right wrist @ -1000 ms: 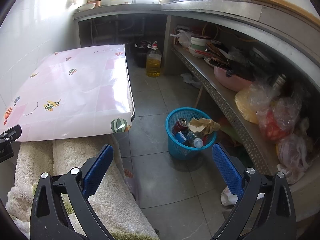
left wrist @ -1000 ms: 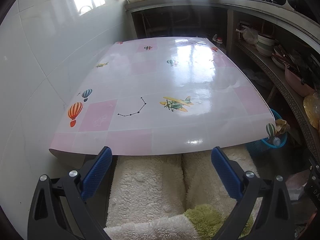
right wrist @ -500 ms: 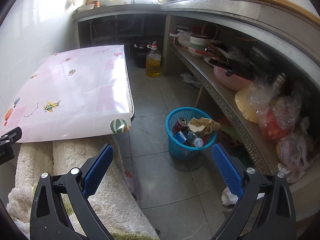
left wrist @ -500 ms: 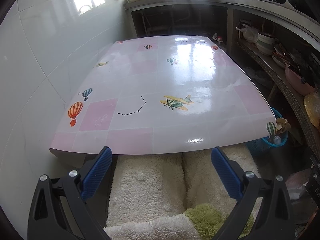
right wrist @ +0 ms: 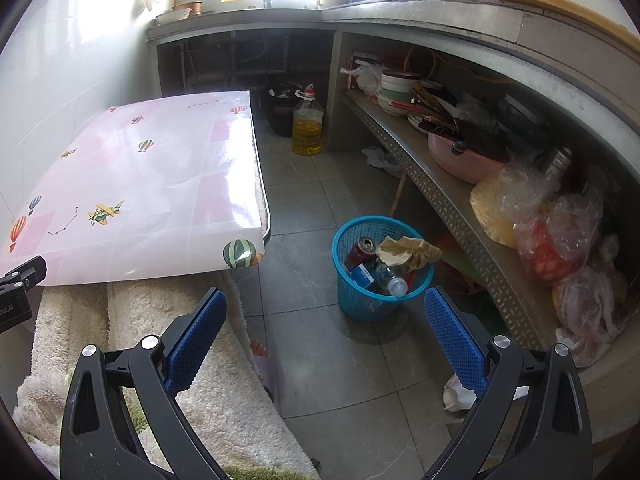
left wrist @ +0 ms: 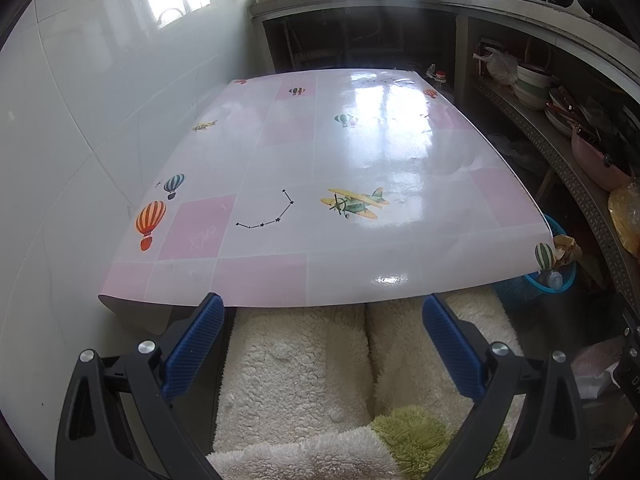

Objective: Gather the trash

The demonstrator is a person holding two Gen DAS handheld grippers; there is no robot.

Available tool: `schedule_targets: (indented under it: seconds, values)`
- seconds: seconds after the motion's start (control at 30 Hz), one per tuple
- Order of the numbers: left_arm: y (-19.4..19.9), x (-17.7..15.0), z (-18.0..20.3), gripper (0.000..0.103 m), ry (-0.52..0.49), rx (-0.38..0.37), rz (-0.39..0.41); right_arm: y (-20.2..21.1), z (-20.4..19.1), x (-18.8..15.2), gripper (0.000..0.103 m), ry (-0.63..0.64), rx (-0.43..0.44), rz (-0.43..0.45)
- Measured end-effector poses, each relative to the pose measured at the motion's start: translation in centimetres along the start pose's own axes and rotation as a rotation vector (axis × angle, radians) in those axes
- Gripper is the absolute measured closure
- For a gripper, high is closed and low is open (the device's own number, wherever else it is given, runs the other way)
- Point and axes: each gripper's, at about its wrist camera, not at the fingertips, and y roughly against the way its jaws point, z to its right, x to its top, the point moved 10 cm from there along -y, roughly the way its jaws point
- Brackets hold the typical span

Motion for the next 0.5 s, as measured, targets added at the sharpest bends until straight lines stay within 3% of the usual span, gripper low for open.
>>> schedule_targets:
  seconds: [0.5]
  values:
    - [-0.19, -0.28, -0.19, 0.006, -0.003, -0.001, -0.001, 0.08, -0.02, 0.36, 0.008, -0.002, 0.000, 0.002]
